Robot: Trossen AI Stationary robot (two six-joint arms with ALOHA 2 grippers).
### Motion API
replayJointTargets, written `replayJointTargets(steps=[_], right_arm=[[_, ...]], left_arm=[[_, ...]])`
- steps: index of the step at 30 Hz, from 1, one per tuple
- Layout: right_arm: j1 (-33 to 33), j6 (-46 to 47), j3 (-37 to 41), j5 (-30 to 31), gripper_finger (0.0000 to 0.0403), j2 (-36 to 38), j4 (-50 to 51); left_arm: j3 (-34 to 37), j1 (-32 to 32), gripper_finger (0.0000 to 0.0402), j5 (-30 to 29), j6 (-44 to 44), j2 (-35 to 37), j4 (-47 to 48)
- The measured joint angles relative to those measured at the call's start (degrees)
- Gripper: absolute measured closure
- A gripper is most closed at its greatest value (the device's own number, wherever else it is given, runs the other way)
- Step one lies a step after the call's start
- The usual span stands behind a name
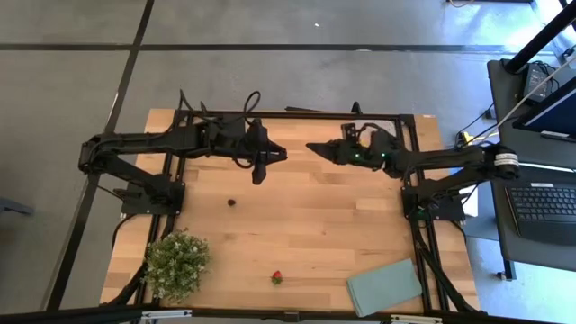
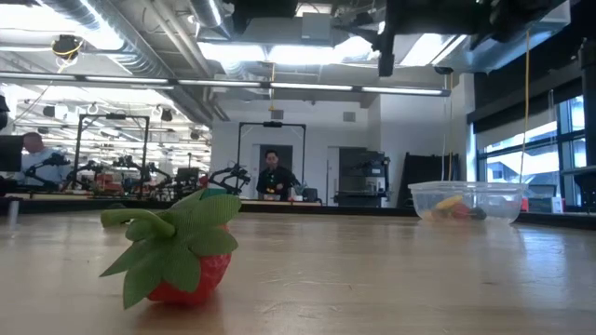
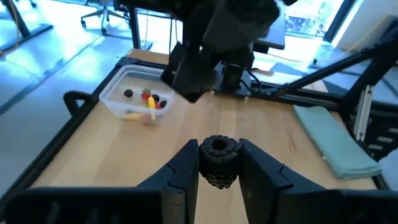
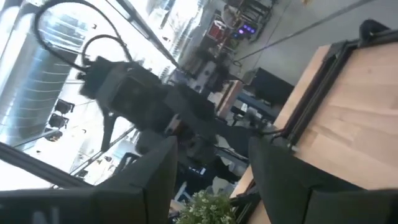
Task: Pick and placing Produce into tupperware
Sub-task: Put the blackberry into the transparent bin
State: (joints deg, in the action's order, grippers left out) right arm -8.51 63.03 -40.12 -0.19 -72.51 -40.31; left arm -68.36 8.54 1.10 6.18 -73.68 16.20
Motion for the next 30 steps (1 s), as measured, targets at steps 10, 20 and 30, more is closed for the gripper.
replayJointTargets(steps=[10,20,30], right_arm=[[0.0,-0.6,-5.7,-3.2,0.0201,-6.3,-1.7],[-0.1,-6.4,-17.9,-9.2,0.0201,-12.9,9.0],[-0.1,-6.4,-19.3,-10.0,0.0201,-13.4,11.9]], left_arm=[[0.0,-1.3,0.0315,-0.1,-3.4,0.0,-1.2],[0.0,-1.2,0.0316,-0.5,-3.9,0.0,-1.7],[0.0,-1.3,0.0321,-2.4,-6.4,0.0,-1.9]])
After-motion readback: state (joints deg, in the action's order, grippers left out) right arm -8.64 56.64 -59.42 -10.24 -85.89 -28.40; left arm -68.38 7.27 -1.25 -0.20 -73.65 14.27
